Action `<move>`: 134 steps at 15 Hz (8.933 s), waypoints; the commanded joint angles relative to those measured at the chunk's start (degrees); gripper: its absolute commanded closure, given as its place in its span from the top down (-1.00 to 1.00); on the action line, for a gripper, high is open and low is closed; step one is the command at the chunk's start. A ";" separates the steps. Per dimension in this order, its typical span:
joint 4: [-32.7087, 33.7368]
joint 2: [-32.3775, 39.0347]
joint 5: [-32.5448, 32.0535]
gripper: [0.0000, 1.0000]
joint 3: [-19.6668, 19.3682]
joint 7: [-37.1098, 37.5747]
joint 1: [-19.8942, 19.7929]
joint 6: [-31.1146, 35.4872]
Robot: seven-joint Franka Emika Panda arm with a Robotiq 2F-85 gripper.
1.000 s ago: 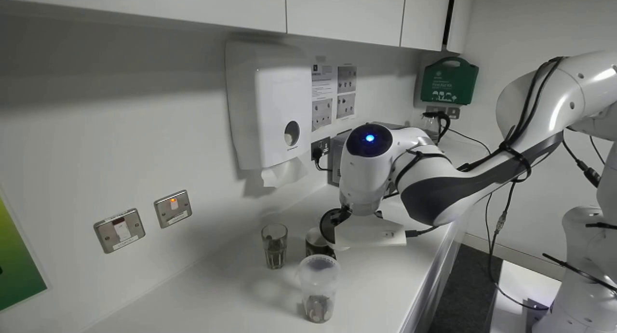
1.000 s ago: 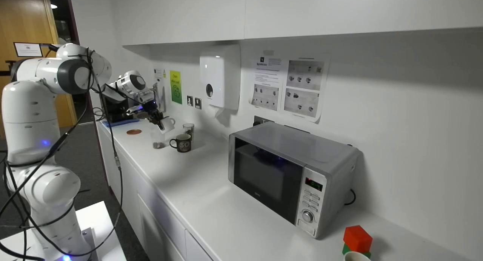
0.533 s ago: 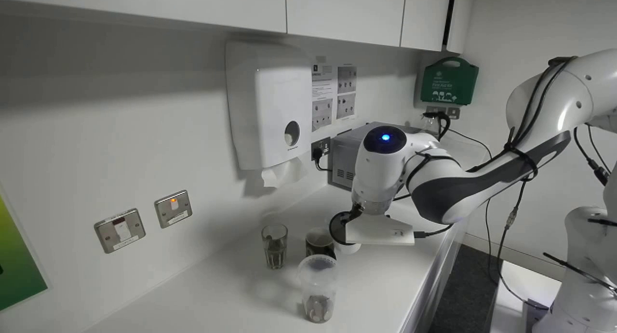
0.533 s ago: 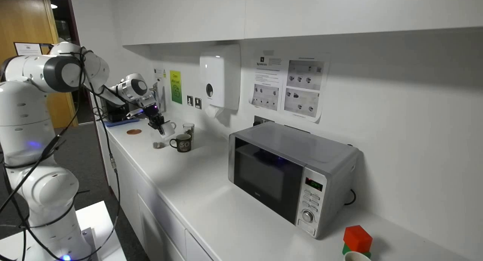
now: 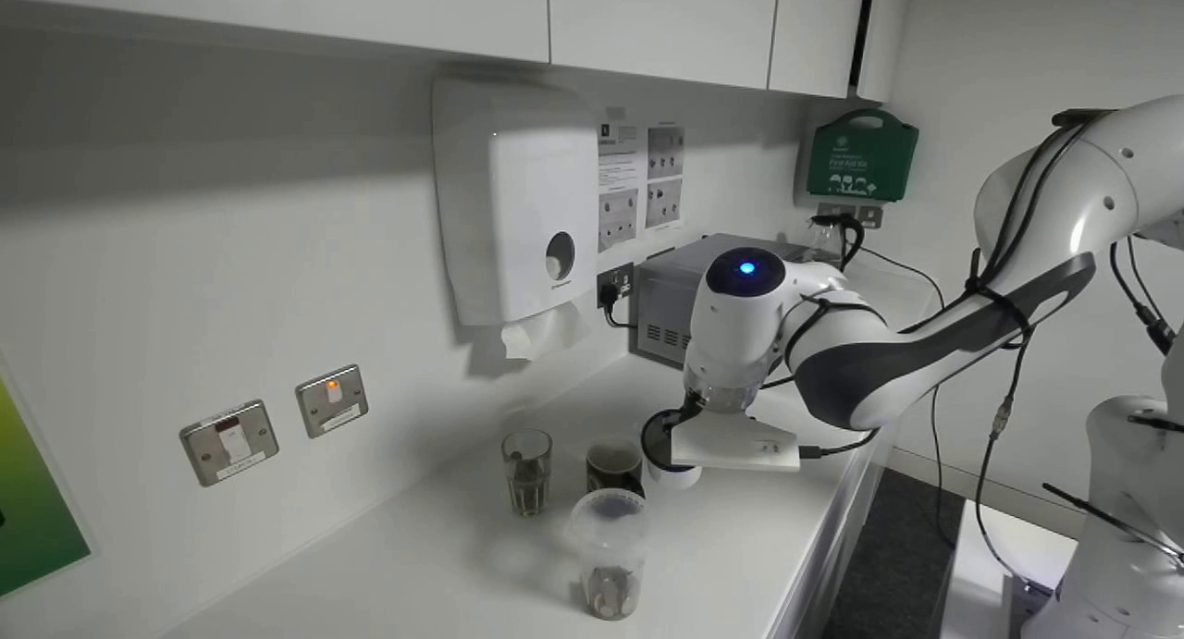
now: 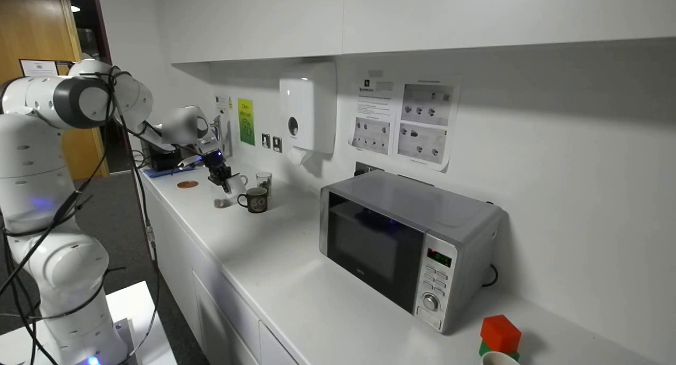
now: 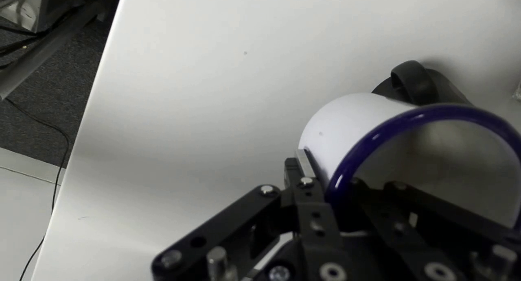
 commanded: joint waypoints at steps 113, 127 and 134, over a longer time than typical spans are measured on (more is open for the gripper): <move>2.65 6.39 3.31 1.00 -0.52 -6.51 -5.75 19.17; 5.42 11.67 4.37 1.00 -6.75 -8.04 -4.53 19.66; 6.39 13.72 4.69 1.00 -7.26 -8.48 -3.82 19.00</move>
